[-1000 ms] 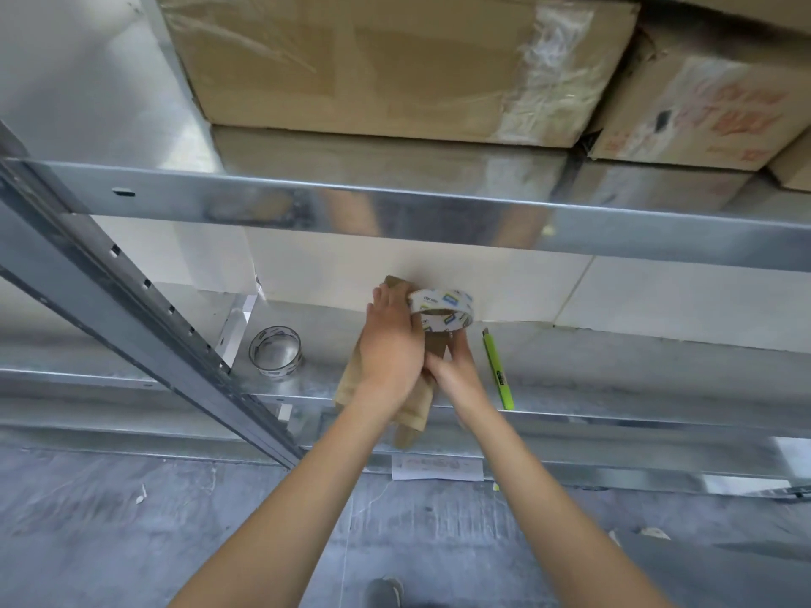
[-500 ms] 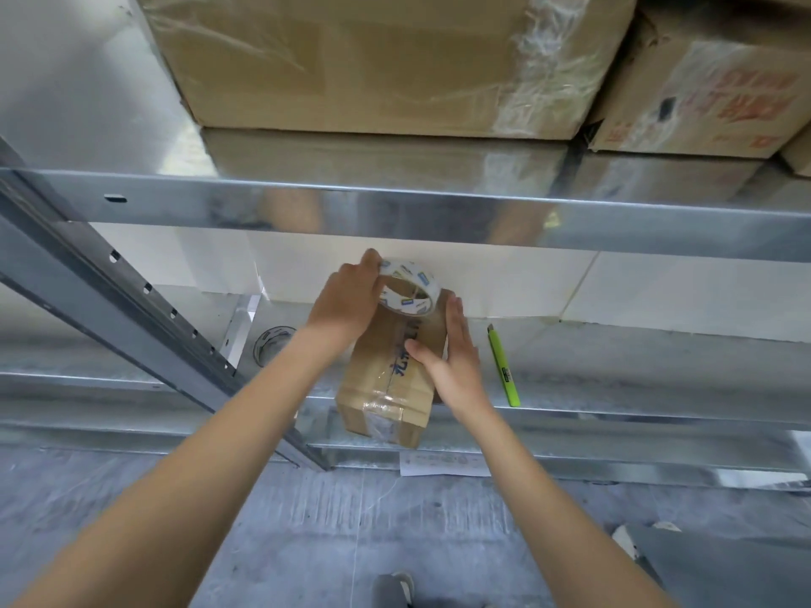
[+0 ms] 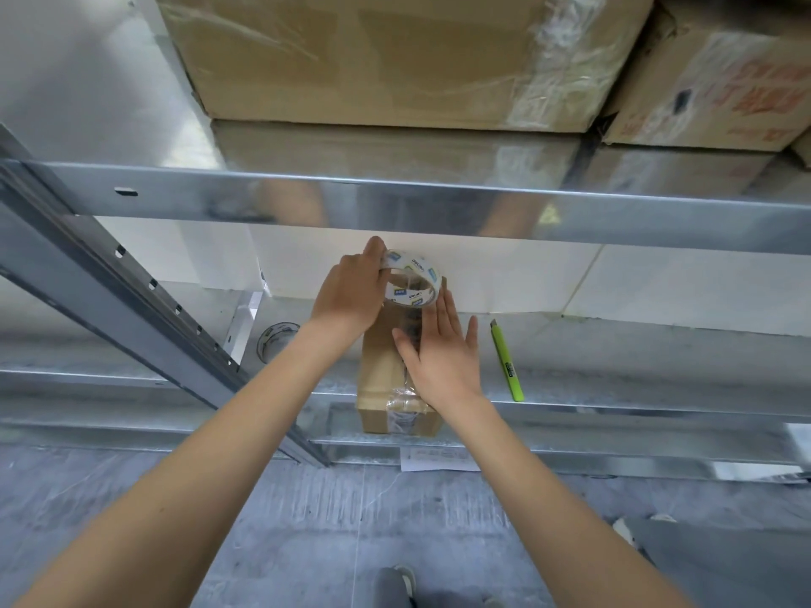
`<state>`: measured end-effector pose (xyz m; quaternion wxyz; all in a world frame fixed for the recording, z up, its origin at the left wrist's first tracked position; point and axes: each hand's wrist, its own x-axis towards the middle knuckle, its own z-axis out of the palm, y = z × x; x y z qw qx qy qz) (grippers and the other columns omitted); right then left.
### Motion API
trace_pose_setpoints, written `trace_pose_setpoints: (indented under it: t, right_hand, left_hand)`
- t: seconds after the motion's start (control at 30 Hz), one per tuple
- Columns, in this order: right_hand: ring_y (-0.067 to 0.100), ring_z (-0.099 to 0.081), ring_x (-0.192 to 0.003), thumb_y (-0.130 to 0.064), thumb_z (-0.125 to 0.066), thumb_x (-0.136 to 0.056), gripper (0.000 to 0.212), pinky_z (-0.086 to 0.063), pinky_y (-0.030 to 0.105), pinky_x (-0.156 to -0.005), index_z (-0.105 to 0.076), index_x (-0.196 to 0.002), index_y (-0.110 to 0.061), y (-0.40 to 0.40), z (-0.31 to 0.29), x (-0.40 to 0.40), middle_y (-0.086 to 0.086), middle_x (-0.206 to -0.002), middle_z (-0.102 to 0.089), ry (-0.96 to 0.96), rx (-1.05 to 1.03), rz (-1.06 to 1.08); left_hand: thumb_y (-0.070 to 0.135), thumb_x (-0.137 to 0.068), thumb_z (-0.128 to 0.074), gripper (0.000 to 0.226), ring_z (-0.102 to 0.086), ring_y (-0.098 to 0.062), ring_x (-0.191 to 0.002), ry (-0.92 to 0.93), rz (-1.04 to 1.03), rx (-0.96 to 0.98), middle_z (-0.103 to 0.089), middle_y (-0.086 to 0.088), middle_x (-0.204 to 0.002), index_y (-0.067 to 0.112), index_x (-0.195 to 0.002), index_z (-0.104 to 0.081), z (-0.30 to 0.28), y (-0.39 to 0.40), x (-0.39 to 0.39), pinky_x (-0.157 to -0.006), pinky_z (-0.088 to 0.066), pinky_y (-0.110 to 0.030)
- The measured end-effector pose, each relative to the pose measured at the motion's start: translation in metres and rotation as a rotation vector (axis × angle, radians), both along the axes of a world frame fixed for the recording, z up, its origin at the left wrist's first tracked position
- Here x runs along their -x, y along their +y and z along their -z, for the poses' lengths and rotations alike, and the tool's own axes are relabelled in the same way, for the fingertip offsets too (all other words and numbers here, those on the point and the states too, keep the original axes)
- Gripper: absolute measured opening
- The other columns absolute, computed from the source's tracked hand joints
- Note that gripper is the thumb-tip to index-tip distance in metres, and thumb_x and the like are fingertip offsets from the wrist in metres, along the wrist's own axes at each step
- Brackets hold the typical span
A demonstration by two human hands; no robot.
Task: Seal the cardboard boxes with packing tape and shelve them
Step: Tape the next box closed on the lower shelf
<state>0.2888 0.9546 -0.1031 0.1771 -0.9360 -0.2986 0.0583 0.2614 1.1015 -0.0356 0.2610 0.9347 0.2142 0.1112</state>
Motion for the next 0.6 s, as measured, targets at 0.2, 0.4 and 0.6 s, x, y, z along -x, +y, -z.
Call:
trace_pose_setpoints:
  t: [0.2, 0.4, 0.6]
  right_hand:
    - [0.01, 0.009, -0.149, -0.054, -0.026, -0.1, 0.076, 0.002, 0.047, -0.121, 0.007, -0.155, -0.013, 0.001, -0.004, -0.002, -0.001, -0.164, 0.004, 0.024, 0.04, -0.008]
    - [0.012, 0.007, -0.15, -0.055, -0.025, -0.1, 0.075, 0.001, 0.048, -0.121, 0.005, -0.155, -0.013, 0.002, -0.005, -0.001, 0.0, -0.164, 0.003, 0.0, 0.069, -0.019]
    - [0.012, 0.007, -0.15, -0.056, -0.024, -0.099, 0.076, 0.001, 0.049, -0.121, 0.004, -0.155, -0.013, 0.002, -0.004, -0.002, 0.0, -0.164, 0.001, -0.008, 0.089, -0.029]
  left_hand:
    - [0.009, -0.098, -0.037, 0.016, -0.056, -0.041, -0.082, 0.074, 0.005, -0.255, -0.058, -0.019, -0.097, 0.006, -0.112, -0.043, -0.006, 0.035, 0.015, -0.069, -0.042, -0.044]
    - [0.002, -0.095, -0.041, 0.018, -0.048, -0.034, -0.068, 0.194, -0.049, -0.351, -0.044, -0.014, -0.089, 0.009, -0.111, -0.038, -0.007, 0.048, 0.033, -0.061, -0.036, -0.04]
    - [-0.011, -0.086, -0.04, 0.035, -0.04, -0.026, -0.057, 0.25, -0.062, -0.406, -0.041, -0.014, -0.093, 0.01, -0.114, -0.036, -0.008, 0.056, 0.043, -0.058, -0.038, -0.04]
